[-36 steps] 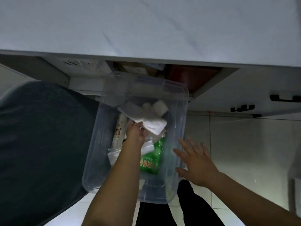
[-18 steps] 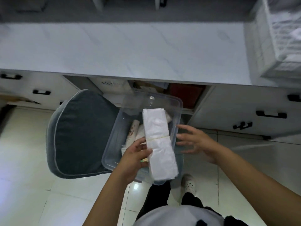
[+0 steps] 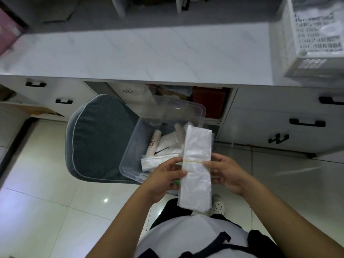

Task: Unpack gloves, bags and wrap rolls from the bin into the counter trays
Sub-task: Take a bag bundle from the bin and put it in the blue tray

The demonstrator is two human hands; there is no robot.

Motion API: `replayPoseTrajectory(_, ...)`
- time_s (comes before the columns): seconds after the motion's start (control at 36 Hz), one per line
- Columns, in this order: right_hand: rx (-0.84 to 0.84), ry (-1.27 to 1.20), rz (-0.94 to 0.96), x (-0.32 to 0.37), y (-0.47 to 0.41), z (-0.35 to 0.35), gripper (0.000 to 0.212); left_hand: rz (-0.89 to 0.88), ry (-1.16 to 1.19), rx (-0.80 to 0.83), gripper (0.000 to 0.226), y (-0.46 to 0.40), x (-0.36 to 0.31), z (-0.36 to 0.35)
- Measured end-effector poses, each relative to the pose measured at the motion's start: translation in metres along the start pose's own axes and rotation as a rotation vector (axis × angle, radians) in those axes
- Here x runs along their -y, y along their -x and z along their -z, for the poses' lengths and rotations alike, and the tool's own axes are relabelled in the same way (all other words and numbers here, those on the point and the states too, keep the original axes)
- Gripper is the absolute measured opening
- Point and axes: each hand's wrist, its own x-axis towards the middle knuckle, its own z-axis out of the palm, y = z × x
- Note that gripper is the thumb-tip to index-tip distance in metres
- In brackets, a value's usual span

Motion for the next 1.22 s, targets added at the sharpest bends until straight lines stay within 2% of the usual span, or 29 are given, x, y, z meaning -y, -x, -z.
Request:
replayPoseTrajectory(0.25, -0.109, -0.017, -0.003, -0.011, 0.011, 0.007, 0.040, 0.076, -0.091, 0.056, 0.041, -0.017, 0.015, 0.007)
replayPoseTrajectory(0.33, -0.183, -0.013, 0.013, -0.010, 0.006, 0.003, 0.033, 0.111, -0.165, 0.069, 0.044, -0.034, 0.015, 0.024)
replayPoseTrajectory(0.44, -0.343, -0.052, 0.033, -0.018, -0.002, -0.006, 0.026, 0.177, -0.314, -0.040, 0.033, -0.067, 0.017, 0.063)
replayPoseTrajectory(0.56, -0.495, -0.103, 0.014, -0.036, -0.011, -0.020, 0.024, 0.249, -0.624, -0.164, 0.035, -0.112, 0.033, 0.115)
replayPoseTrajectory(0.61, -0.580, -0.138, -0.003, -0.047, -0.017, -0.028, 0.025, 0.240, -0.858, -0.136, 0.042, -0.134, 0.042, 0.138)
replayPoseTrajectory(0.69, -0.707, -0.179, -0.009, -0.064, -0.025, -0.041, 0.022, 0.193, -1.331, -0.085, 0.055, -0.171, 0.053, 0.170)
replayPoseTrajectory(0.75, -0.790, -0.173, -0.006, -0.077, -0.031, -0.051, 0.024, 0.156, -1.486, -0.046, 0.058, -0.195, 0.061, 0.188)
replayPoseTrajectory(0.81, -0.878, -0.055, -0.007, -0.090, -0.039, -0.060, 0.026, 0.189, -1.570, -0.015, 0.063, -0.216, 0.068, 0.199)
replayPoseTrajectory(0.89, -0.948, 0.196, -0.104, -0.110, -0.049, -0.072, 0.019, 0.204, -1.621, 0.030, 0.064, -0.244, 0.077, 0.205)
replayPoseTrajectory(0.97, -0.937, 0.281, -0.155, -0.129, -0.058, -0.081, 0.013, 0.194, -1.554, 0.035, 0.066, -0.269, 0.083, 0.202)
replayPoseTrajectory(1.08, -0.929, 0.286, -0.155, -0.149, -0.066, -0.085, 0.010, 0.179, -1.464, 0.037, 0.075, -0.299, 0.092, 0.202)
replayPoseTrajectory(1.22, -0.982, 0.206, -0.119, -0.165, -0.063, -0.085, 0.023, 0.232, -1.509, 0.076, 0.057, -0.327, 0.100, 0.206)
